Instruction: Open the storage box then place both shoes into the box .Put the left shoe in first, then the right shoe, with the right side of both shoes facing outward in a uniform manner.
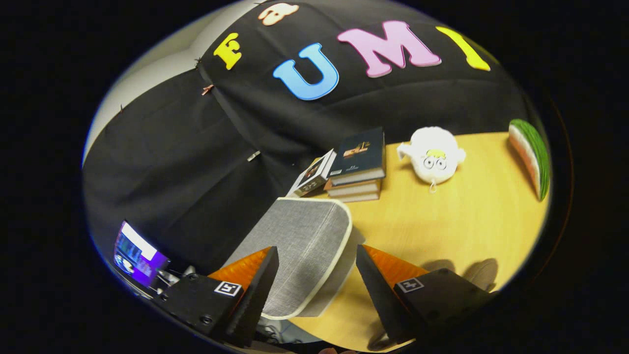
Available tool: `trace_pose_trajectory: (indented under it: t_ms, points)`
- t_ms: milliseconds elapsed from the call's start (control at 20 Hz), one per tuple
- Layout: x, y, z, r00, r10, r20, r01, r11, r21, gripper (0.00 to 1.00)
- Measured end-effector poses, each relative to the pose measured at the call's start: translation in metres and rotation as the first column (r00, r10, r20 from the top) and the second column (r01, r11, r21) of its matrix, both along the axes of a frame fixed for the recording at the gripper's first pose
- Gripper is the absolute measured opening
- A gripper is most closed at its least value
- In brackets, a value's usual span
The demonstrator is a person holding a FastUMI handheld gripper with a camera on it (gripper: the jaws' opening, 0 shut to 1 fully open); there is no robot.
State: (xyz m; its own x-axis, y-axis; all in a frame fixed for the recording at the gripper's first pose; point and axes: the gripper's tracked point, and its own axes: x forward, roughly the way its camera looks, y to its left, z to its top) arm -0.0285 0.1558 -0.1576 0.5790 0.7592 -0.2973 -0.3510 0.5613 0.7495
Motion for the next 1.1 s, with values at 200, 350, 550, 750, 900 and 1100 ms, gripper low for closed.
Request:
trace_pose_trajectory:
  t_ms: [200,350,550,750,900,1100]
  points:
    - [-0.004,0.022,-0.032,0.984,0.08,-0.158,-0.058,0.989,0.137,0.98]
    - [0.0,0.035,-0.056,0.958,0.133,-0.253,-0.075,0.971,0.225,0.97]
    - [0.003,0.046,-0.072,0.916,0.188,-0.353,-0.059,0.937,0.345,0.98]
    - [-0.001,0.064,-0.072,0.874,0.259,-0.412,-0.041,0.882,0.469,0.98]
    - [-0.011,0.075,-0.065,0.837,0.325,-0.439,-0.046,0.843,0.537,0.94]
    - [-0.009,0.068,-0.054,0.836,0.357,-0.418,-0.035,0.794,0.607,0.54]
